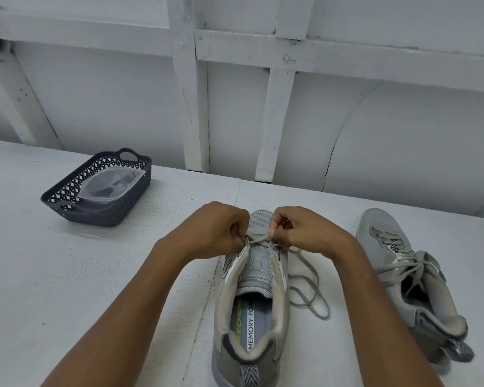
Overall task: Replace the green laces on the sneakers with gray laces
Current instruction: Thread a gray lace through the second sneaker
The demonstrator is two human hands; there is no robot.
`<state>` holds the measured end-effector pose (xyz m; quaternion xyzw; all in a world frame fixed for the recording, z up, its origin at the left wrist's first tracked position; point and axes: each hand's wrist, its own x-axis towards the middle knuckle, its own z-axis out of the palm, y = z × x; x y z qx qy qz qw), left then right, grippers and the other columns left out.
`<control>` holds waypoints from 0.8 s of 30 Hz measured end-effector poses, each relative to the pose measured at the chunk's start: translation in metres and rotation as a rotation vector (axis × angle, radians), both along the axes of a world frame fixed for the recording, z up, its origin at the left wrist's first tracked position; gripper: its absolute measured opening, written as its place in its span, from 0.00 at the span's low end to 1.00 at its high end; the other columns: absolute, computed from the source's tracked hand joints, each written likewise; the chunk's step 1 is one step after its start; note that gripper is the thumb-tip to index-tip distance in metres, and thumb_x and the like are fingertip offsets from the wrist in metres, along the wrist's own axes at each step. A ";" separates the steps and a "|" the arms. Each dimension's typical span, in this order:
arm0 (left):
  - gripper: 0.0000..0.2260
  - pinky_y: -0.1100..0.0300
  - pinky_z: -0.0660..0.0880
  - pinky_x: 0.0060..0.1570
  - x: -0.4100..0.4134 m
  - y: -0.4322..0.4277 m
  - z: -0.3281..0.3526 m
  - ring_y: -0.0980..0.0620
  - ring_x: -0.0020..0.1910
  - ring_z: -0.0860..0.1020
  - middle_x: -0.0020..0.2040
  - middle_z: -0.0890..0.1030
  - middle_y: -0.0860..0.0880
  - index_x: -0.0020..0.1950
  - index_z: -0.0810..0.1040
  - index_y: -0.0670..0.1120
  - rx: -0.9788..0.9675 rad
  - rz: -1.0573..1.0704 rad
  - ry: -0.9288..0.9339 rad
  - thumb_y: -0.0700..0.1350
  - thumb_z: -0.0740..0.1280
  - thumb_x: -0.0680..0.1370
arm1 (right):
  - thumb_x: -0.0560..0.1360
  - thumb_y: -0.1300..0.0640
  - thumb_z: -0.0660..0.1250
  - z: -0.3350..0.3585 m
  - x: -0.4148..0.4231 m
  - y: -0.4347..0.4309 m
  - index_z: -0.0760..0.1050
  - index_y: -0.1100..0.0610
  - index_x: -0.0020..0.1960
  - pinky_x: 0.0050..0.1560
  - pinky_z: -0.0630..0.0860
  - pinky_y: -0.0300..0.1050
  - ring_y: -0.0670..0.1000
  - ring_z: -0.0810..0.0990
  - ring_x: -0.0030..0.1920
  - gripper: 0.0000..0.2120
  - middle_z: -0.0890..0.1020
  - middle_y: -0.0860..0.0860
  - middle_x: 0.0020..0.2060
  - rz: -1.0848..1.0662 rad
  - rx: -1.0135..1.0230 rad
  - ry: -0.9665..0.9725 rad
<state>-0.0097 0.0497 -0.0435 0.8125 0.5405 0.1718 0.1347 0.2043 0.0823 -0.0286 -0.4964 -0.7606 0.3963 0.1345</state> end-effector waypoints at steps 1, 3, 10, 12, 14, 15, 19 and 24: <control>0.05 0.57 0.71 0.34 -0.001 -0.001 -0.001 0.52 0.33 0.74 0.34 0.78 0.53 0.38 0.76 0.48 0.083 0.009 -0.003 0.41 0.71 0.68 | 0.75 0.60 0.72 -0.001 0.000 0.000 0.77 0.57 0.44 0.39 0.76 0.43 0.44 0.79 0.33 0.03 0.81 0.49 0.35 0.001 -0.011 0.020; 0.07 0.56 0.69 0.32 -0.004 -0.001 -0.003 0.50 0.31 0.72 0.33 0.75 0.53 0.36 0.73 0.47 0.215 0.023 0.003 0.40 0.70 0.67 | 0.72 0.57 0.75 -0.003 0.000 0.001 0.77 0.55 0.45 0.44 0.78 0.48 0.46 0.79 0.36 0.07 0.81 0.48 0.36 -0.001 -0.024 0.018; 0.02 0.52 0.73 0.33 -0.010 -0.005 -0.005 0.51 0.33 0.74 0.35 0.75 0.53 0.35 0.75 0.47 0.143 -0.026 -0.018 0.42 0.67 0.67 | 0.73 0.59 0.75 -0.002 0.003 0.000 0.77 0.56 0.47 0.44 0.78 0.49 0.47 0.78 0.37 0.07 0.80 0.49 0.38 0.000 -0.044 0.033; 0.03 0.54 0.75 0.36 -0.014 -0.006 0.000 0.52 0.36 0.76 0.37 0.77 0.54 0.35 0.77 0.48 0.048 -0.040 -0.052 0.43 0.64 0.68 | 0.72 0.59 0.76 -0.001 0.008 -0.002 0.78 0.56 0.46 0.43 0.78 0.45 0.48 0.79 0.38 0.08 0.81 0.49 0.39 -0.009 -0.035 0.046; 0.04 0.56 0.75 0.38 -0.019 -0.004 0.001 0.53 0.37 0.77 0.37 0.79 0.54 0.36 0.79 0.47 -0.018 -0.007 -0.100 0.39 0.66 0.70 | 0.70 0.57 0.78 -0.001 0.012 -0.003 0.79 0.55 0.46 0.47 0.80 0.48 0.51 0.82 0.39 0.09 0.83 0.50 0.41 -0.013 -0.012 0.013; 0.06 0.59 0.73 0.38 -0.020 -0.003 0.002 0.54 0.38 0.77 0.38 0.80 0.54 0.38 0.80 0.47 -0.033 0.010 -0.126 0.37 0.67 0.71 | 0.70 0.57 0.78 -0.001 0.013 -0.004 0.80 0.55 0.45 0.49 0.81 0.49 0.52 0.83 0.41 0.08 0.84 0.50 0.41 -0.010 -0.004 -0.003; 0.08 0.68 0.71 0.40 -0.009 -0.001 0.008 0.58 0.44 0.78 0.46 0.81 0.56 0.47 0.82 0.52 -0.063 -0.008 -0.210 0.39 0.69 0.74 | 0.73 0.53 0.75 -0.004 0.015 -0.008 0.81 0.56 0.42 0.46 0.80 0.47 0.46 0.80 0.35 0.07 0.85 0.51 0.37 0.013 0.019 -0.058; 0.08 0.62 0.73 0.48 0.015 0.010 0.009 0.58 0.49 0.76 0.51 0.77 0.56 0.54 0.83 0.52 -0.168 -0.126 -0.085 0.46 0.71 0.76 | 0.76 0.62 0.67 -0.008 0.014 -0.012 0.79 0.60 0.38 0.39 0.74 0.45 0.48 0.75 0.33 0.08 0.78 0.50 0.30 -0.022 -0.076 0.043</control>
